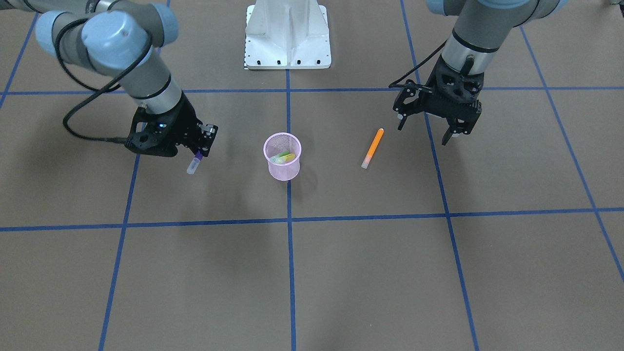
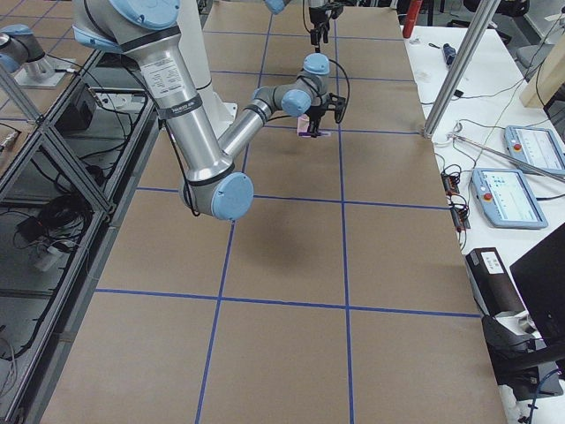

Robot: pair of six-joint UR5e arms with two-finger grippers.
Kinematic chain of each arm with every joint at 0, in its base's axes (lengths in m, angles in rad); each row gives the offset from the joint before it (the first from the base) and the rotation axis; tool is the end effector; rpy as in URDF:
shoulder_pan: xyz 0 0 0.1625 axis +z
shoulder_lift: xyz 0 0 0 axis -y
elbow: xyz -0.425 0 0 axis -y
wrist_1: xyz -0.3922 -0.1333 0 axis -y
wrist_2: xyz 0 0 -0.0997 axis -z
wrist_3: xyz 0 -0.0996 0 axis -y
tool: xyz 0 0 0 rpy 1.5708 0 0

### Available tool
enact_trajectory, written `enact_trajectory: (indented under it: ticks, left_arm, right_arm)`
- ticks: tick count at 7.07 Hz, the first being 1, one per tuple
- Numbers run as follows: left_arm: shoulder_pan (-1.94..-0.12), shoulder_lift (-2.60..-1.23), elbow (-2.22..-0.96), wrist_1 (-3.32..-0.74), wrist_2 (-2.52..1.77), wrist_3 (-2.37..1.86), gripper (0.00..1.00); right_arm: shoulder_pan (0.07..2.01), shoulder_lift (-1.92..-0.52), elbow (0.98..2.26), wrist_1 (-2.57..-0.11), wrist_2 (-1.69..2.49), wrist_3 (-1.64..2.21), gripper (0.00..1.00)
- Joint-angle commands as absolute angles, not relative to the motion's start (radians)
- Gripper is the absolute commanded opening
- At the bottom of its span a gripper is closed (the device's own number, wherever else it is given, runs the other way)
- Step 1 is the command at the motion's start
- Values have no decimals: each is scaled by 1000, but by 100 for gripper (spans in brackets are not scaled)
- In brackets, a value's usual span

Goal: Collect pens into pen holder
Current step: 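Carry the purple marker over the pink cup and open the right gripper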

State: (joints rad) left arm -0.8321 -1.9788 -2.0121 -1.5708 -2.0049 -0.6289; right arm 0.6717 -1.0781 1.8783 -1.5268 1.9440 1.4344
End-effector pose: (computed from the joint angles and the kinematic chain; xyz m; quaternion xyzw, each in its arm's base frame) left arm 0.3104 -0.4766 0.2430 0.1879 0.4063 0.1374 0.8836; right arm -0.4170 -0.4554 0.2426 0.0027 -0.4367 0.1638 0.8846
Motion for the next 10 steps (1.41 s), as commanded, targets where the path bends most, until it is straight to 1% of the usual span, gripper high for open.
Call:
enact_trajectory:
  ticks: [1, 2, 3, 4, 6, 7, 10]
  left_arm:
    - [-830, -1979, -2005, -1571, -2006, -629, 99]
    - [-830, -1979, -1999, -1571, -2006, -627, 99]
    - [-830, -1979, -1999, -1571, -2006, -627, 99]
    - [-830, -1979, -1999, -1571, -2006, -627, 99]
    - [-830, -1979, -2002, -1571, -2006, -627, 99]
    - [-830, -1979, -2003, -1571, -2006, -627, 99]
    - [-830, -1979, -2008, -1571, -2006, -629, 99]
  right_arm:
    - [493, -1048, 1965, -1540, 1548, 1789, 0]
    - [429, -1010, 1965, -1624, 1397, 1836, 0]
    - [414, -956, 1964, -1685, 1358, 1873, 0]
    - [404, -931, 1953, -1687, 1283, 1976, 0]
    - [339, -925, 1921, -1686, 1169, 2035, 0]
    - [337, -905, 1878, -1686, 1160, 2042, 0]
    - [293, -904, 1853, -1687, 1080, 2063, 0]
